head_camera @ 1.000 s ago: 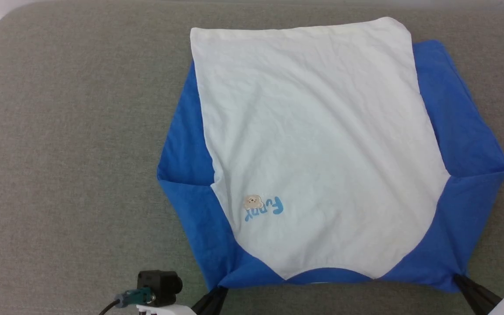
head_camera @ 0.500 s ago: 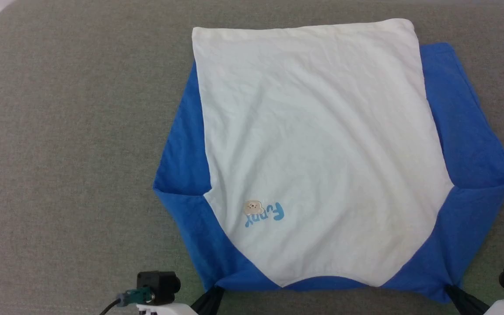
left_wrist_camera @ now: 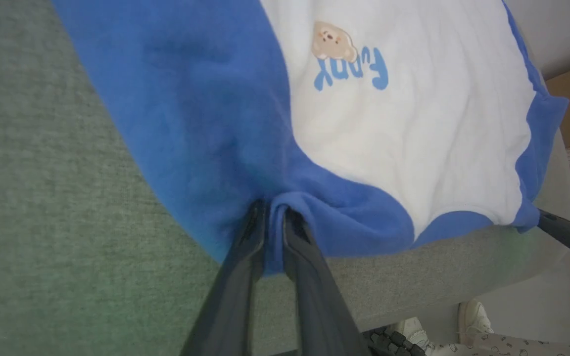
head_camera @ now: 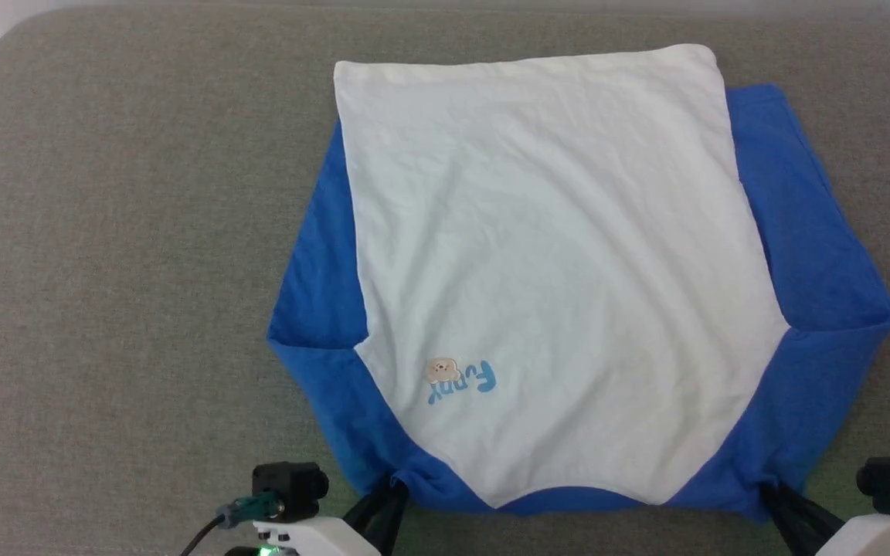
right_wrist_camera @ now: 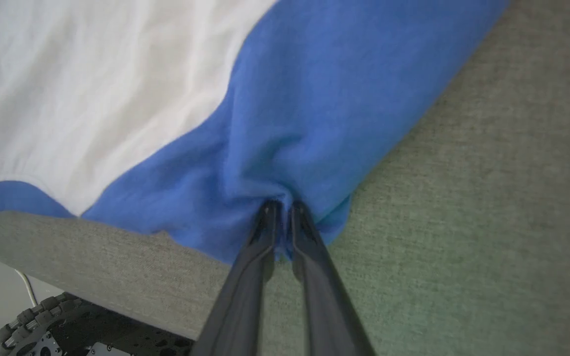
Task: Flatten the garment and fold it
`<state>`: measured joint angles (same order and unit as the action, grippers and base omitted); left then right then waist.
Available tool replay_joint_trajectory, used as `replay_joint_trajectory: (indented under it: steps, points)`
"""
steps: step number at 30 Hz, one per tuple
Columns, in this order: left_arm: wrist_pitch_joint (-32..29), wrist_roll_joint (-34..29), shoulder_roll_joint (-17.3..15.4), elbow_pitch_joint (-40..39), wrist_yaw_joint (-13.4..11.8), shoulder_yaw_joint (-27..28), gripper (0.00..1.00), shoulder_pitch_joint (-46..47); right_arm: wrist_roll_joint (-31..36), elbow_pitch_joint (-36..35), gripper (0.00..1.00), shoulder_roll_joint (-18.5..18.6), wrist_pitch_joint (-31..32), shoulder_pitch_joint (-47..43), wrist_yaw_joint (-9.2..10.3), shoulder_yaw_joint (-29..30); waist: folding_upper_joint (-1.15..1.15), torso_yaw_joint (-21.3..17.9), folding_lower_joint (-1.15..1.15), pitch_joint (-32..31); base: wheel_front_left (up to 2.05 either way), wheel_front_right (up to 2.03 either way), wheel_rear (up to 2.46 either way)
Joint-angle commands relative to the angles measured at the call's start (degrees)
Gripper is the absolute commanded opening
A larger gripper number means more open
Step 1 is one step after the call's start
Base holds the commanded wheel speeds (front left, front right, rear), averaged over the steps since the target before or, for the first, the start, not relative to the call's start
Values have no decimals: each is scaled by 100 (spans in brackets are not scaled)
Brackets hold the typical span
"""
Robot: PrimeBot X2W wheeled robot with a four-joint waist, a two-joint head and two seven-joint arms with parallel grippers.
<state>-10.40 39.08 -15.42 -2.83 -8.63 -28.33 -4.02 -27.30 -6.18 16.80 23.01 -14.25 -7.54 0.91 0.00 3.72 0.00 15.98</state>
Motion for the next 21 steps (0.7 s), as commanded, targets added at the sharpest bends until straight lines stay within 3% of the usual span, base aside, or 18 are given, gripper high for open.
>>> replay_joint_trajectory:
  steps: [1, 7, 13, 16, 21]
  points:
    - [41, -9, 20, -19, -15, 16, 100, 45, -15, 11, 100, -8, -30, 86, 5, -33, 0, -2, 0, -5, 0, 0, 0]
    - [196, 177, -33, -795, -178, 267, 100, -336, -449, -502, 100, 74, 74, -112, 5, 150, 0, 48, 0, -44, 0, 0, 0]
    - [274, 501, -286, -2170, -287, 763, 100, -833, -720, -1427, 100, -21, 155, -314, 5, 943, 0, 132, 0, -121, 0, 0, 0]
    - [550, 254, -426, -2601, -435, 1090, 100, -861, -470, -1838, 100, -204, 39, -232, 5, 1381, 0, 155, 0, -164, 0, 0, 0]
    - [1637, -772, -317, -2628, -774, 1455, 100, -443, 369, -2232, 100, -589, -692, 192, 5, 1693, 0, 196, 0, -179, 0, 0, 0]
